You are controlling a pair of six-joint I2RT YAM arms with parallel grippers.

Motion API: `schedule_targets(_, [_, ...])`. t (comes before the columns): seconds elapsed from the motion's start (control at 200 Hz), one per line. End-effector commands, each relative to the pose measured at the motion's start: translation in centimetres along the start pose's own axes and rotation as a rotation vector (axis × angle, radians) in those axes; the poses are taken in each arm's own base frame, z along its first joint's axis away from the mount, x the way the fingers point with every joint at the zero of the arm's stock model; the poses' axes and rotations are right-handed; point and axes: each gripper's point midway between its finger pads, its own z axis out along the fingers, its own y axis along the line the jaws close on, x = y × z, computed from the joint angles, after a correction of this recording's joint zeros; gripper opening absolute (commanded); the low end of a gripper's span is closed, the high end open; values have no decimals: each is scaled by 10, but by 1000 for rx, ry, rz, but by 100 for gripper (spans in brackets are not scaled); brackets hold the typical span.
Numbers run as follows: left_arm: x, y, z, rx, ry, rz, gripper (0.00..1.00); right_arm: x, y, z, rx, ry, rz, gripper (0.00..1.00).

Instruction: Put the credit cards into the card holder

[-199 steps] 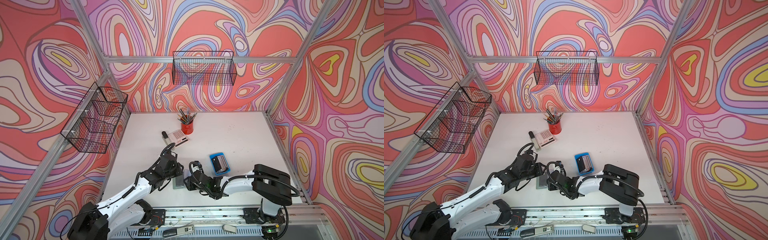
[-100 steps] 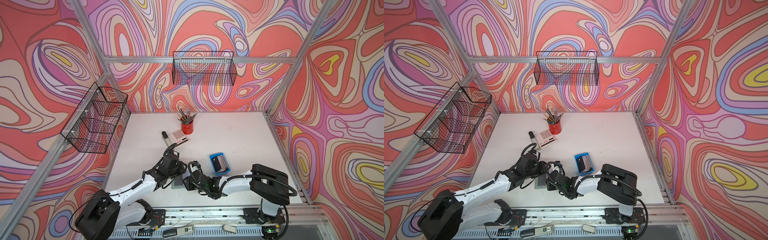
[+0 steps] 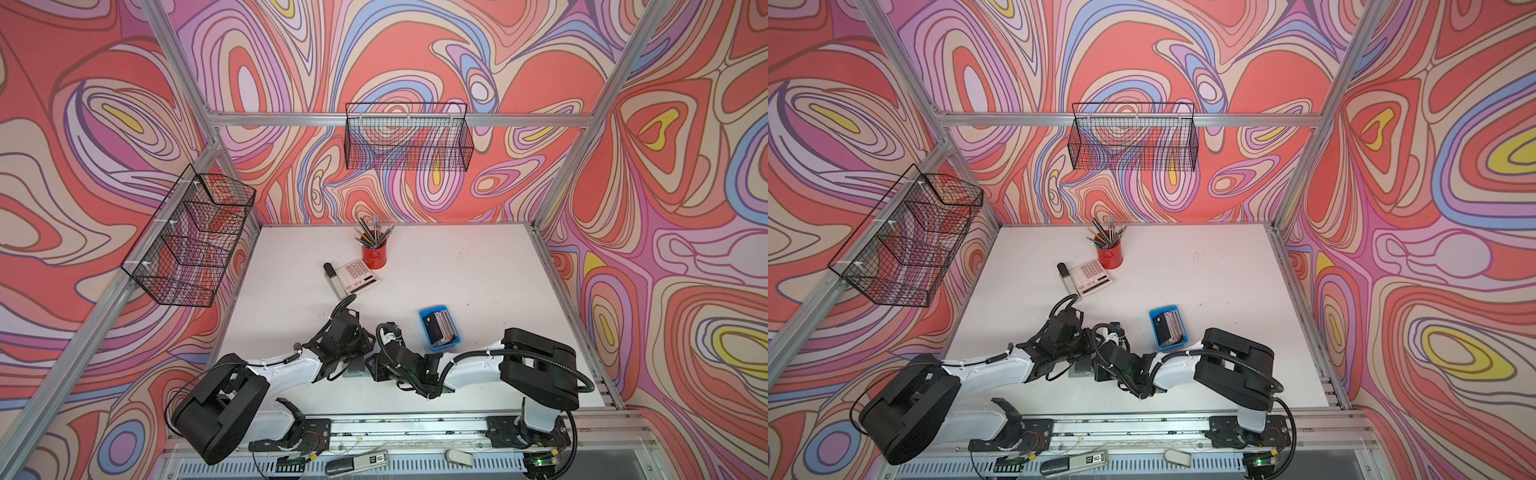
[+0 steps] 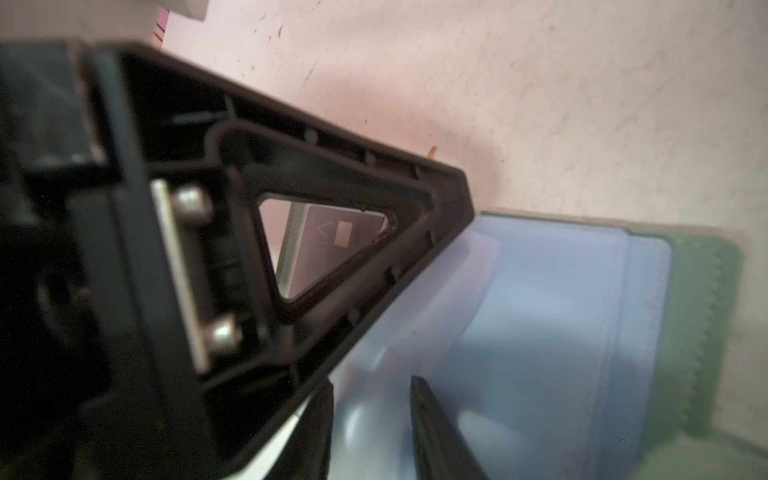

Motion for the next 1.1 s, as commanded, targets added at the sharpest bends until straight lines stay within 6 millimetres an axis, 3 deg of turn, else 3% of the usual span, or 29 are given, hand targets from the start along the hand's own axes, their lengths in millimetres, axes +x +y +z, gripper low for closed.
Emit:
schedule_targets(0.0, [11,21,2,-54,29,-25,29,2,4,1,-3,4,-6,33])
schedule_targets(0.451, [12,29,-3,-82,23,26,28,-10,12,-10,-4,-29,-22,35])
schedule_targets(0.521, [13,28,-3,-72,20,35,28,-20,21,-22,-25,-55,-19,37])
schedule_targets(0.686, [11,29,-5,-73,10,53,27,-29,16,-38,-13,-98,17,43])
schedule_targets(1.097, [11,31,-8,-75,0,59,27,-9,-4,-34,-41,-71,154,45])
